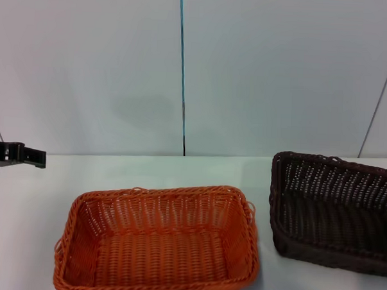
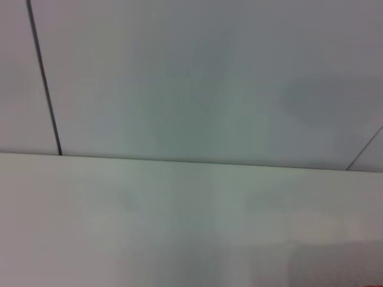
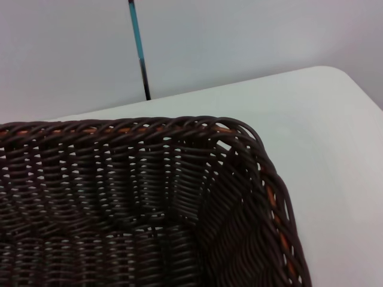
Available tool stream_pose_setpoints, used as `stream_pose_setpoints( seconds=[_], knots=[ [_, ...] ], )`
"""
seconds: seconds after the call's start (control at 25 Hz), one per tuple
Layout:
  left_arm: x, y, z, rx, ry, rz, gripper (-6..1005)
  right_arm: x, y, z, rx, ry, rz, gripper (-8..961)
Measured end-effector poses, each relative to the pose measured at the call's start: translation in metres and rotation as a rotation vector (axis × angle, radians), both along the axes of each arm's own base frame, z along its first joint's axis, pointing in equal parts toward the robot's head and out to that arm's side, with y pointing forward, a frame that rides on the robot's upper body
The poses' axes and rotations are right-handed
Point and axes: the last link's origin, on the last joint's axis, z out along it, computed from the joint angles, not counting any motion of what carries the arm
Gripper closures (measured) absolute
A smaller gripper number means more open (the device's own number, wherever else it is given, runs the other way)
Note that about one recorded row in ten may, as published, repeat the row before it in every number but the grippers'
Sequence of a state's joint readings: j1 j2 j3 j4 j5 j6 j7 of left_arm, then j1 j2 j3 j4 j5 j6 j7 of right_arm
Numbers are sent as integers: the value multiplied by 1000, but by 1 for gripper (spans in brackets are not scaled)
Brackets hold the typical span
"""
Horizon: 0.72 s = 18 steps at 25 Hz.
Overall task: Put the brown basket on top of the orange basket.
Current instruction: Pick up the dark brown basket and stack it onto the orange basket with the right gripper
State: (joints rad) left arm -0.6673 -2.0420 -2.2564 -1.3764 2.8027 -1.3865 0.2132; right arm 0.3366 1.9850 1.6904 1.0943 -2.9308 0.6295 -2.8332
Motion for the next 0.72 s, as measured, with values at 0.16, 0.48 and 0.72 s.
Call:
stream_pose_setpoints(
  seconds=[0.16, 0.48, 0.72],
  knots=[
    [0, 0, -1, -1, -2, -1, 74, 1, -3, 3, 12, 3, -1, 706],
    [-8, -2, -4, 22, -5, 5, 74, -17, 1, 29, 55, -17, 51, 729],
    [-21, -8, -4, 50, -10, 23, 74, -42, 8, 48, 92, -24, 115, 759]
  ],
)
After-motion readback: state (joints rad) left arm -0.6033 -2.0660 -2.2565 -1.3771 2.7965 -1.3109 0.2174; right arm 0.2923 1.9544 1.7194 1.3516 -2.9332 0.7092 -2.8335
